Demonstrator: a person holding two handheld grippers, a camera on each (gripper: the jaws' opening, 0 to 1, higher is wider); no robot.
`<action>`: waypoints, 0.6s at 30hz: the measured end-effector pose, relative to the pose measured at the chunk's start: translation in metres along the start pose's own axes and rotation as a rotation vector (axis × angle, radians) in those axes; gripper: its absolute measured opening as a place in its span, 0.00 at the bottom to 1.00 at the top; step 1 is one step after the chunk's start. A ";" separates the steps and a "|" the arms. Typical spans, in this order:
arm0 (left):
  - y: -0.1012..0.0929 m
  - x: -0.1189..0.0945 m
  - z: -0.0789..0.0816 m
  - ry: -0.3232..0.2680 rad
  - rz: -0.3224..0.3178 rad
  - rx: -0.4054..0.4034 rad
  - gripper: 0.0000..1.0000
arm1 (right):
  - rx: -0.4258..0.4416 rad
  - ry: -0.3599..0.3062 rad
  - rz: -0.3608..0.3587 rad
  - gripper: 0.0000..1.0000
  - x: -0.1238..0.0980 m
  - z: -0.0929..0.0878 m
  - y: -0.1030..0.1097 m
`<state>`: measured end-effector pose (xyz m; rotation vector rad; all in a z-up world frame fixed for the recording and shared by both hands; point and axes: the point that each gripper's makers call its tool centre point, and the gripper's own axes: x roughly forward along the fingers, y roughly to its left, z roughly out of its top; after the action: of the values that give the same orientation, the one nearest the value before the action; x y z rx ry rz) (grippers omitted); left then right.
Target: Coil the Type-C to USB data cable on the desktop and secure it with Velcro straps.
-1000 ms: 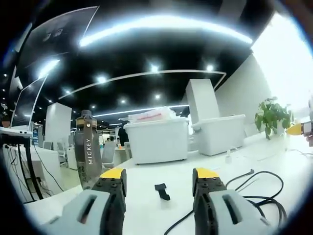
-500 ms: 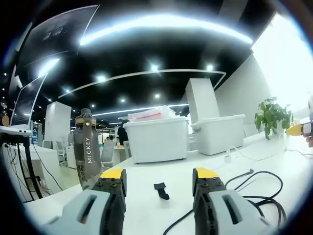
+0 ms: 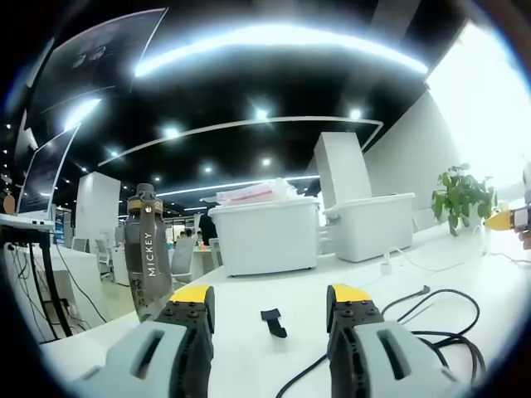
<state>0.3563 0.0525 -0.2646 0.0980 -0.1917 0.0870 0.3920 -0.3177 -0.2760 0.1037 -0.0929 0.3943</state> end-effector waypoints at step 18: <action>-0.001 0.000 0.000 0.005 -0.002 -0.003 0.55 | -0.011 0.016 0.004 0.56 0.002 -0.005 0.000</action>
<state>0.3562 0.0510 -0.2651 0.0951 -0.1866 0.0847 0.3945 -0.3162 -0.2810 0.0896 -0.0793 0.3983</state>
